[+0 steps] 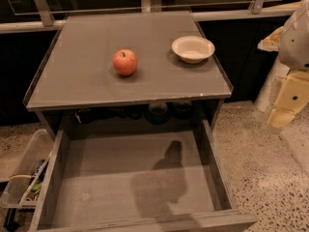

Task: Place apple into top drawer

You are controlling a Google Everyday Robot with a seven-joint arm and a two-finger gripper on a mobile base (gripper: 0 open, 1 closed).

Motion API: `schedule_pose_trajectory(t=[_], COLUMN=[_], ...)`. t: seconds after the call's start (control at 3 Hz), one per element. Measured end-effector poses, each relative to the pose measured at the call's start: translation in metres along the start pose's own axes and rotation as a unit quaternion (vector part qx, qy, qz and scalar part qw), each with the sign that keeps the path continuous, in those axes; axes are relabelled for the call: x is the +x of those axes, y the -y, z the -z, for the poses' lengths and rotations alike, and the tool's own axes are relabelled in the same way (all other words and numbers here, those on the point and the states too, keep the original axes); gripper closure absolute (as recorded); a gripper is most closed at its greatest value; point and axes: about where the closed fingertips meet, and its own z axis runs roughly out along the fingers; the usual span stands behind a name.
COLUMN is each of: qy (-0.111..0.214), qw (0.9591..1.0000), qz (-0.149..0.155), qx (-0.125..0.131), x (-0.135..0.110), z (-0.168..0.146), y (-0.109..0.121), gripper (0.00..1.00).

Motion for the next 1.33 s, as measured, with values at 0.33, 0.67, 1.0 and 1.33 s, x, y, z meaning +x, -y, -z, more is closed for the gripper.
schedule_pose_trajectory(t=[0.33, 0.67, 1.0, 1.33], qy=[0.021, 0.076, 0.147, 0.256], qw=[0.9993, 0.9927, 0.9792, 0.9591], qz=[0.015, 0.048, 0.088, 0.087], qx=[0.028, 0.080, 0.109, 0.084], x=[-0.004, -0.031, -0.074, -0.127], z=[-0.004, 0.002, 0.009, 0.015], y=[0.003, 0.029, 0.052, 0.080], gripper=[0.00, 0.00, 0.00, 0.00])
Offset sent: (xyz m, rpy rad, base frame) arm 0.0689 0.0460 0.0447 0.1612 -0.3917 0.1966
